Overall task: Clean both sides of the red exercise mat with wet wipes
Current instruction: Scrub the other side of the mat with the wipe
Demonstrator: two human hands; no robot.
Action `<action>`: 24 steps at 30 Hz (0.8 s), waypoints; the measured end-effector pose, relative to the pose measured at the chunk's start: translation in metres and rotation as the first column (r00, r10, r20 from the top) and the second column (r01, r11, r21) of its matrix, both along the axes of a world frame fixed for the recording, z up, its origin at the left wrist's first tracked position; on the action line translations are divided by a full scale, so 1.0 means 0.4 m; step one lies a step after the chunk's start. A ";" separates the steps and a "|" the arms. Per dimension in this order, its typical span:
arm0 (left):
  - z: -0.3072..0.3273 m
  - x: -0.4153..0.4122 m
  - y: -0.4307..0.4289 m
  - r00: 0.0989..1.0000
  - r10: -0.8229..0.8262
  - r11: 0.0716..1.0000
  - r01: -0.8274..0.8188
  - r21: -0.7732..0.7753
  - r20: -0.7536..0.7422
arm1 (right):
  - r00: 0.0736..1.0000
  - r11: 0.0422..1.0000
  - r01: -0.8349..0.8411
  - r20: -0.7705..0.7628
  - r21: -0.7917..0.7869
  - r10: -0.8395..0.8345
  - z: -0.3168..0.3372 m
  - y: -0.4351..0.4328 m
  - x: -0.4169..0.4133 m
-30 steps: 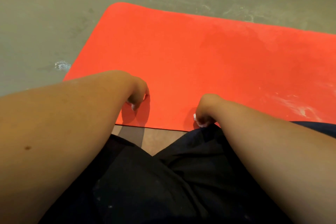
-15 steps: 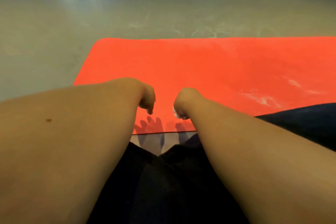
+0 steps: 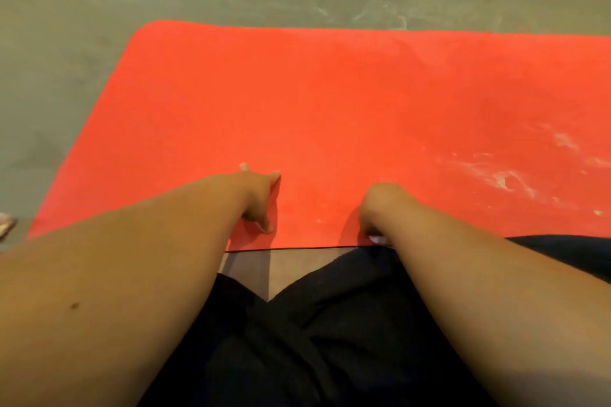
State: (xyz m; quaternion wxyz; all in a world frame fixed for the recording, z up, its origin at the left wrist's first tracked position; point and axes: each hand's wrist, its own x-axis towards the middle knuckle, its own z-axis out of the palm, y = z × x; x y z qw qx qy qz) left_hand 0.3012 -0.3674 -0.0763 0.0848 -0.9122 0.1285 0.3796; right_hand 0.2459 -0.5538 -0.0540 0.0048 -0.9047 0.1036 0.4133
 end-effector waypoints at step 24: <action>-0.035 0.012 0.023 0.997 0.054 0.999 -0.054 0.001 0.061 | 0.878 0.896 -0.327 0.448 0.299 0.171 -0.090 0.124 0.018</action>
